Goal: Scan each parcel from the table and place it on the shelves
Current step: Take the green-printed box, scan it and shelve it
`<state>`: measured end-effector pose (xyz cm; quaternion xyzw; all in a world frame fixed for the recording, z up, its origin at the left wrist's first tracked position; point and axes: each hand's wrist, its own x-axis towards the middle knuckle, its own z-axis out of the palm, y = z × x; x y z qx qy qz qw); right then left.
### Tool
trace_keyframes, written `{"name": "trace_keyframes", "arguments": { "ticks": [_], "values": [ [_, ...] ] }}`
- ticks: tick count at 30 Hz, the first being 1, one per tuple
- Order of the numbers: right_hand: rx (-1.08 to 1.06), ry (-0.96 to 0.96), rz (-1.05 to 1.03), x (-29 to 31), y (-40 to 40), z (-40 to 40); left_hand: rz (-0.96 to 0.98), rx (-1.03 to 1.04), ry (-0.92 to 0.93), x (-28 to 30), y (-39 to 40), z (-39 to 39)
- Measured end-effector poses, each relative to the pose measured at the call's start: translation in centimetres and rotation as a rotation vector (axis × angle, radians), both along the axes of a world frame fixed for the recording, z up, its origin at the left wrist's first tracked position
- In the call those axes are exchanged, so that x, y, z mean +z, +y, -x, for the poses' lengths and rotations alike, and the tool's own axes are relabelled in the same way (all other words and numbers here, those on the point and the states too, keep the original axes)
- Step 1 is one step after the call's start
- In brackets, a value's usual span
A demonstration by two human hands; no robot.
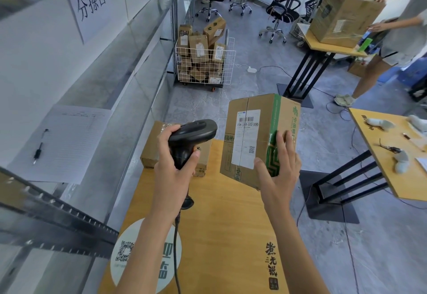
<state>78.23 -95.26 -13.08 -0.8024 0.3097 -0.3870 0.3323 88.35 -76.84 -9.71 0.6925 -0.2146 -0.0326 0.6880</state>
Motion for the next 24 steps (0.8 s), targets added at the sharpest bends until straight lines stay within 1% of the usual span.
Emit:
{"name": "trace_keyframes", "arguments": {
  "ticks": [15, 20, 24],
  "values": [
    [0.041, 0.002, -0.073, 0.9, 1.3, 1.6, -0.040, 0.048, 0.016, -0.4, 1.2, 0.7],
    [0.165, -0.003, -0.149, 1.5, 2.6, 1.7, -0.067, 0.134, 0.028, -0.2, 3.3, 1.6],
    [0.285, -0.039, -0.204, 2.1, 4.0, 1.2, -0.083, 0.253, 0.048, -0.2, 5.5, 3.4]
  ]
}}
